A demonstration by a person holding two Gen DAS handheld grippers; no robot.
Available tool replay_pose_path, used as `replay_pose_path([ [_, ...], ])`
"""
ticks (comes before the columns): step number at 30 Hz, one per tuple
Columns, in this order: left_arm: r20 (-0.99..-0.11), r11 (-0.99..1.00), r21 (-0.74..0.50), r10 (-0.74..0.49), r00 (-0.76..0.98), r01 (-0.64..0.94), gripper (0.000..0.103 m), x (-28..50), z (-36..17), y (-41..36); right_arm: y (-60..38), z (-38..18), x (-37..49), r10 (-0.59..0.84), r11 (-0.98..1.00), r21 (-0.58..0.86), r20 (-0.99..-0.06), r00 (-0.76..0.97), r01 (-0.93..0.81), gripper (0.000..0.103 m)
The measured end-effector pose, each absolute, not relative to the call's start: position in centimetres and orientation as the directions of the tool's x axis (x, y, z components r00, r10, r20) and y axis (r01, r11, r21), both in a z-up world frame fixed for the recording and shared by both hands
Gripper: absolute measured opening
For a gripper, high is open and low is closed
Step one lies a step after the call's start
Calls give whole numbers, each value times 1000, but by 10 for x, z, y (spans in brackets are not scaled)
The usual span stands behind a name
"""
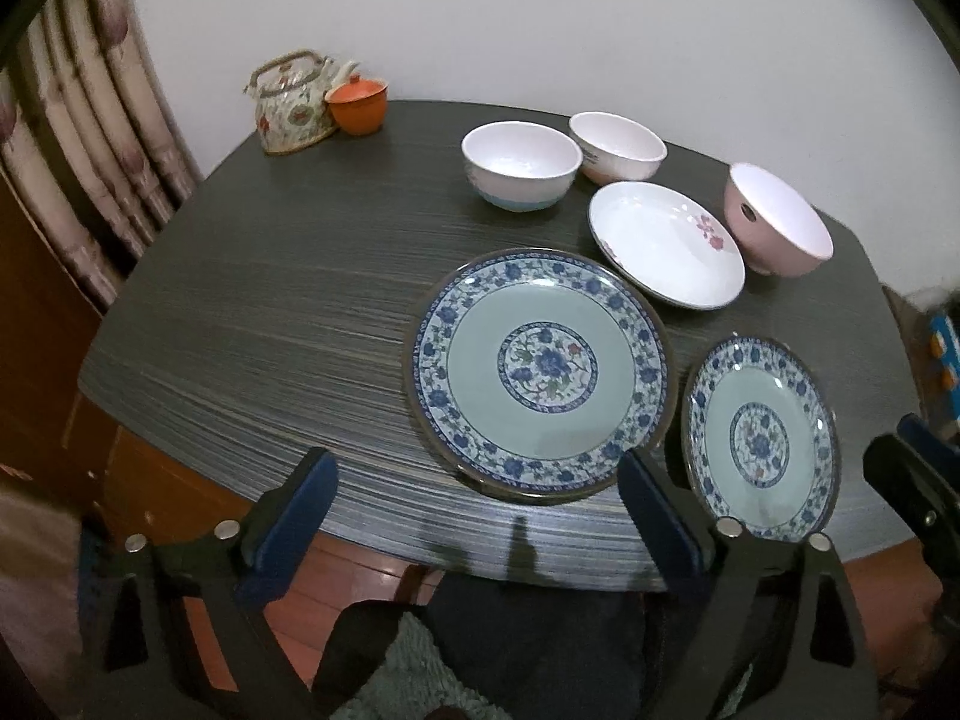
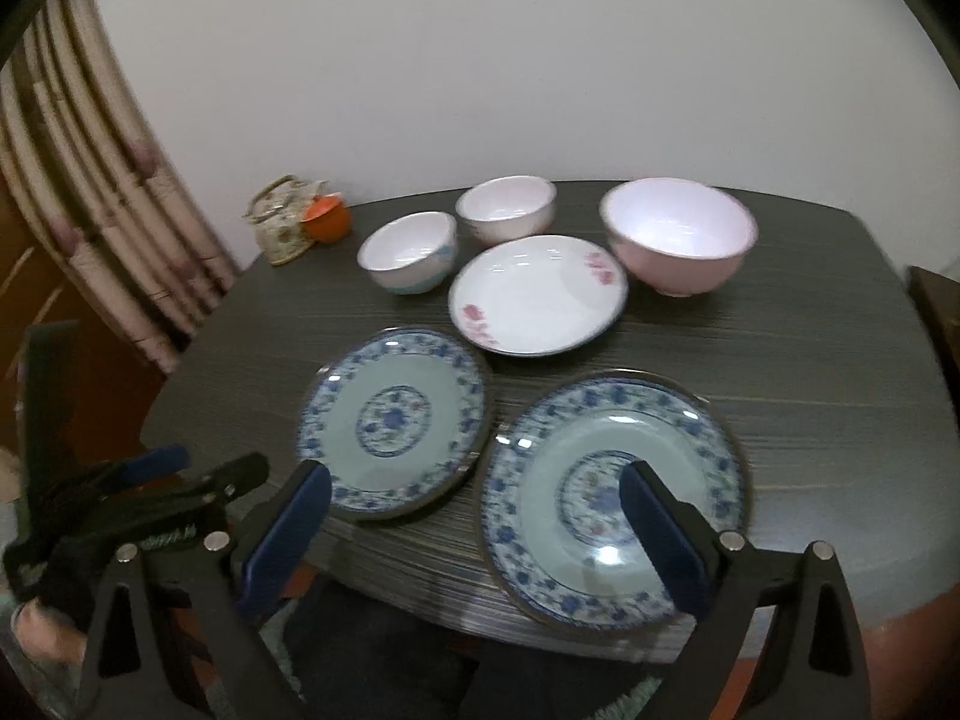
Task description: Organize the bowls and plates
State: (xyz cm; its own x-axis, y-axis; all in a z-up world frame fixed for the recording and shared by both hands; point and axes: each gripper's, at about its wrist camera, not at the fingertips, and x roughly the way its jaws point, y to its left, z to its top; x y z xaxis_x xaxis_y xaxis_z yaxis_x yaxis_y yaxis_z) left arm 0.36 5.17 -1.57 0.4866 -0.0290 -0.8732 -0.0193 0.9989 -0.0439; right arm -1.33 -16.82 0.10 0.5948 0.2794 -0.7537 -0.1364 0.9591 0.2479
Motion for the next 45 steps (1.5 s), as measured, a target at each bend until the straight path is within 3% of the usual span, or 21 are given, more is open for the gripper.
replay_pose_path([
  [6,-886,980,-172,-112,449,-95,71,27,-23,90,-169,-10,22,416,909,370,-753,510,-194,67],
  [12,-886,935,-316,-231,402,-159,55,52,-39,122,-171,-37,59,474,876,461,-774,420,-139,45],
  [17,-886,916,-361,-278,372,-175,44,70,-56,132,-170,-55,84,496,863,493,-788,365,-109,40],
  [26,-874,869,-446,-372,311,-214,33,93,-88,140,-163,-88,128,472,879,468,-833,290,-85,28],
  [45,-891,876,-429,-368,266,-223,24,109,-113,142,-149,-126,161,446,895,433,-868,219,-104,19],
])
